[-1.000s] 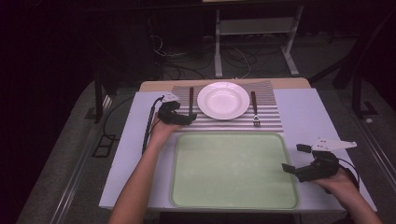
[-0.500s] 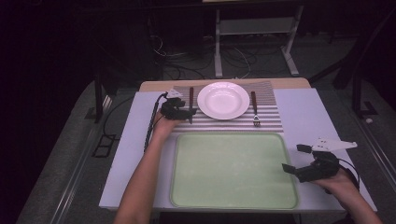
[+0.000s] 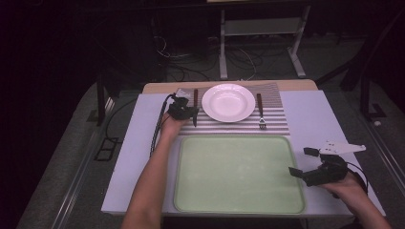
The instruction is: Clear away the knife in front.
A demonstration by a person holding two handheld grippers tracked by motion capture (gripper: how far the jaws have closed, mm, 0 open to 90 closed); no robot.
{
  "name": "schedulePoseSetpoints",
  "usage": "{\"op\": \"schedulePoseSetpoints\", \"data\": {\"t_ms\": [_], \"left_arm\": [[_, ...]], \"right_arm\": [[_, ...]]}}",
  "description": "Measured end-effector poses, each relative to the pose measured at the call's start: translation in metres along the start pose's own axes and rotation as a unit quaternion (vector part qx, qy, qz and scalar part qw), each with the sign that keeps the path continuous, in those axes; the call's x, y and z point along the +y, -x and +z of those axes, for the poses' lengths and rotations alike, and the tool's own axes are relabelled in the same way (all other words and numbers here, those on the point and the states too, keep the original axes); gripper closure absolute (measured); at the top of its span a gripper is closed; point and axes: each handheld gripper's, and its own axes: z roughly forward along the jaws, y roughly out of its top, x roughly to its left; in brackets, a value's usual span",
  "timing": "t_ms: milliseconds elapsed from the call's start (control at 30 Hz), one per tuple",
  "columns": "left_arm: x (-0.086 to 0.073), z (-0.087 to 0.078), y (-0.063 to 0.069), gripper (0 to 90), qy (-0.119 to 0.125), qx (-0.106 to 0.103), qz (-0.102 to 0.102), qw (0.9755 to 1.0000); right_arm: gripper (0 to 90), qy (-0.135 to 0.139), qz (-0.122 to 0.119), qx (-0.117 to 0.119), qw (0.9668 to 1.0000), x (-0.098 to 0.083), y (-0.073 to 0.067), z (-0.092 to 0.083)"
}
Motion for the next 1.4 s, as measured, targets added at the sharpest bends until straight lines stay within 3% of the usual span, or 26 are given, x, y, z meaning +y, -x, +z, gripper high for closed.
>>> {"op": "schedulePoseSetpoints", "data": {"t_ms": [100, 367, 667, 1400], "left_arm": [[0.002, 0.004, 0.0, 89.3, -0.021, 0.0, -0.002, 0.9998], [0.001, 0.014, 0.001, 89.5, -0.039, -0.003, -0.007, 0.9992], [-0.001, 0.019, 0.004, 89.5, -0.049, 0.0, -0.005, 0.9988], [-0.005, 0.01, -0.005, 89.5, -0.06, 0.019, -0.011, 0.998]], "right_arm": [[0.0, 0.0, 0.0, 0.0, 1.0, 0.0, 0.0, 0.0], [0.0, 0.001, -0.001, 0.001, 1.0, 0.0, 0.0, -0.001], [0.0, 0.003, 0.0, 0.002, 1.0, 0.0, 0.0, -0.001], [0.0, 0.004, 0.001, 0.001, 1.0, 0.0, 0.001, -0.001]]}}
